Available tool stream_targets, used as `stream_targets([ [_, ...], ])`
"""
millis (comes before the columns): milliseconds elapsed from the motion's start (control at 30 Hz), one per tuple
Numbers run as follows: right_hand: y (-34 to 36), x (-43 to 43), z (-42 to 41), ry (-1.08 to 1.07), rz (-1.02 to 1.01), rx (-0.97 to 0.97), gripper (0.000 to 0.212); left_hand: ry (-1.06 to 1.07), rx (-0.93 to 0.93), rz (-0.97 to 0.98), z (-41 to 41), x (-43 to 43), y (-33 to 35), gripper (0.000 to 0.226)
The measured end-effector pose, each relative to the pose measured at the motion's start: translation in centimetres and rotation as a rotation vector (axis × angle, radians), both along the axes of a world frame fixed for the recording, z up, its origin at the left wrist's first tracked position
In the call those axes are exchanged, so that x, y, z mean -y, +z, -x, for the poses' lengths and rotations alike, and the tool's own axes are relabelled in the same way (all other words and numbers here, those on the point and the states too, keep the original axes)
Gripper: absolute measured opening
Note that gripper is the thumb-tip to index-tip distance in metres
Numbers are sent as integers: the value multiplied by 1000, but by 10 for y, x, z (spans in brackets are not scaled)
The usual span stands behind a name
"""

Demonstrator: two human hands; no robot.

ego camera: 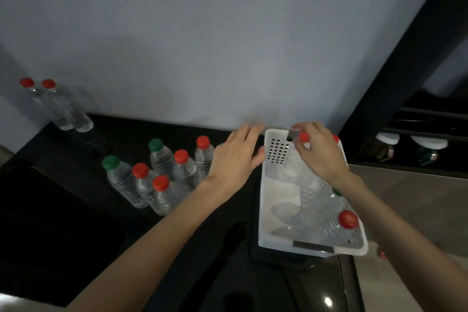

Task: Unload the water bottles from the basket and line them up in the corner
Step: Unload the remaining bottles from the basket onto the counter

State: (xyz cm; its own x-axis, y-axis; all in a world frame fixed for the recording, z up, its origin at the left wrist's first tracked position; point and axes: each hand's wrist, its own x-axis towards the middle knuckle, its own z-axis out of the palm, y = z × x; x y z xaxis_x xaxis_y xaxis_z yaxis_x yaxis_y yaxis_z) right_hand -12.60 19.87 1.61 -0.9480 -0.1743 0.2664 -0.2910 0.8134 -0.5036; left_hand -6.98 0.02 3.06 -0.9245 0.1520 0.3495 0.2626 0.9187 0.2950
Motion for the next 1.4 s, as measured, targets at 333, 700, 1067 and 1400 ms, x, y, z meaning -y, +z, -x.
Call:
stream_targets([
  [333,-23,-79,31,-111,-138,207,44,-198,282,-51,91,-94,-42,50],
  [700,-48,-89,49,3,-277,222,24,-225,270,163,125,-113,-73,37],
  [1067,-57,-80,29,99,126,176,14,-104,208,-29,86,-92,-80,24],
  [1400,3,-51,2,158,170,-51,13,-64,90,-136,56,-66,-31,20],
])
